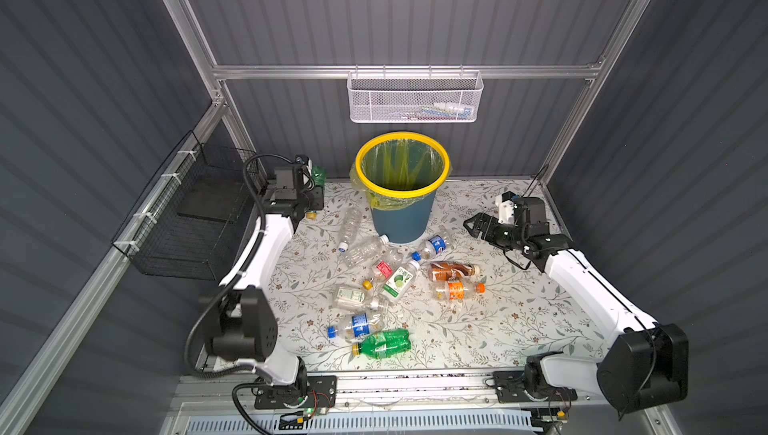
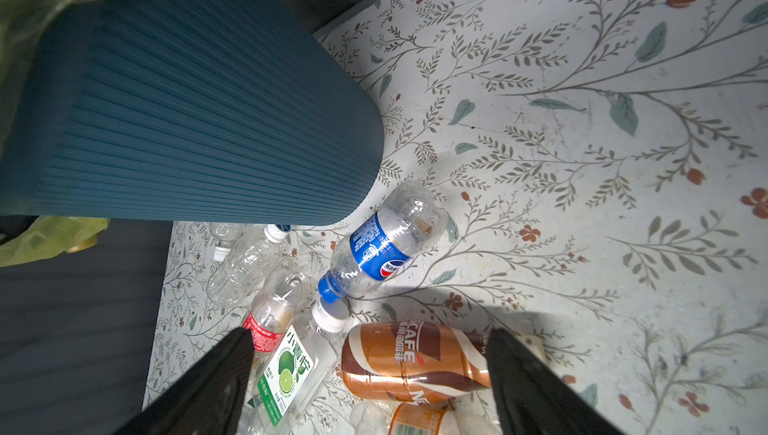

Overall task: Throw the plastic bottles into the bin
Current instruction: 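Grasp the crushed green bottle beside the bin with the left gripper, then lift the crushed green bottle over the bin and release it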

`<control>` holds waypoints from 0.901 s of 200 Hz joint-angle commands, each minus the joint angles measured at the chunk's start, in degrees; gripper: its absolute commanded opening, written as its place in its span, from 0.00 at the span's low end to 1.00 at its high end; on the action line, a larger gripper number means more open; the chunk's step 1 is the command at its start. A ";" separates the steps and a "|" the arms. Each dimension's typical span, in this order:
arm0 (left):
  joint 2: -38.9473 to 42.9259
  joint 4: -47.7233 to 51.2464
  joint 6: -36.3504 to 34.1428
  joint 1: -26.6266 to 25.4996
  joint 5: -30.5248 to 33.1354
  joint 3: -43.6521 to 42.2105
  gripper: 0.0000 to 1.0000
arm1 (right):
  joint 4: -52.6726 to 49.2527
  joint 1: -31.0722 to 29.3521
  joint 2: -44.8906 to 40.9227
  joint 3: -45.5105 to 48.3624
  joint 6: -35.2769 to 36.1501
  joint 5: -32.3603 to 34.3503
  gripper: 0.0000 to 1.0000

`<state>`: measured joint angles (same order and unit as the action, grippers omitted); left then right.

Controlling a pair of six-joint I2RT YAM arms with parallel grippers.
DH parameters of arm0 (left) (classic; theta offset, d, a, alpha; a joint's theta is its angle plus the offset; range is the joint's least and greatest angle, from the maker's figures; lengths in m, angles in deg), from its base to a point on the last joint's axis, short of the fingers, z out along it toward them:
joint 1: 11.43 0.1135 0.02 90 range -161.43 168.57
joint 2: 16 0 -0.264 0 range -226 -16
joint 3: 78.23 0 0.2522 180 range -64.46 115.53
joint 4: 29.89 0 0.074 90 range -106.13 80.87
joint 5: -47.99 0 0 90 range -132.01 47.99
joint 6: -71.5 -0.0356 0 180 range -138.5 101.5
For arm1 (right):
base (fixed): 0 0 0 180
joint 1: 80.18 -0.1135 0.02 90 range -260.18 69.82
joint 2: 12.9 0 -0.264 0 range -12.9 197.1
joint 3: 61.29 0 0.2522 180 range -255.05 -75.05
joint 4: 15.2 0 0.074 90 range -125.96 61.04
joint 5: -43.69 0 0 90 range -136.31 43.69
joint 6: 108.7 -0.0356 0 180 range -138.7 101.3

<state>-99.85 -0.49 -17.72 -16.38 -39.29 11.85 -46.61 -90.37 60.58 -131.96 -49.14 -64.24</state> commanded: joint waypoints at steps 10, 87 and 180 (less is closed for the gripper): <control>14.85 -14.84 2.87 -0.15 -1.27 -7.66 0.50 | -0.82 -0.66 -1.02 -0.97 0.40 1.40 0.89; 16.82 -22.12 4.42 -2.88 -19.92 3.50 0.54 | -0.21 -1.89 -2.34 -1.47 -0.24 2.46 0.89; -8.16 -0.48 -4.47 -20.61 7.15 31.78 1.00 | -3.00 -5.01 -5.62 0.28 -0.05 5.33 0.90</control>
<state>-112.92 -3.09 -21.33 -37.97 -43.66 44.13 -47.33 -95.14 57.76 -132.05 -50.16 -61.01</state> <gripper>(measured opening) 0.996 0.897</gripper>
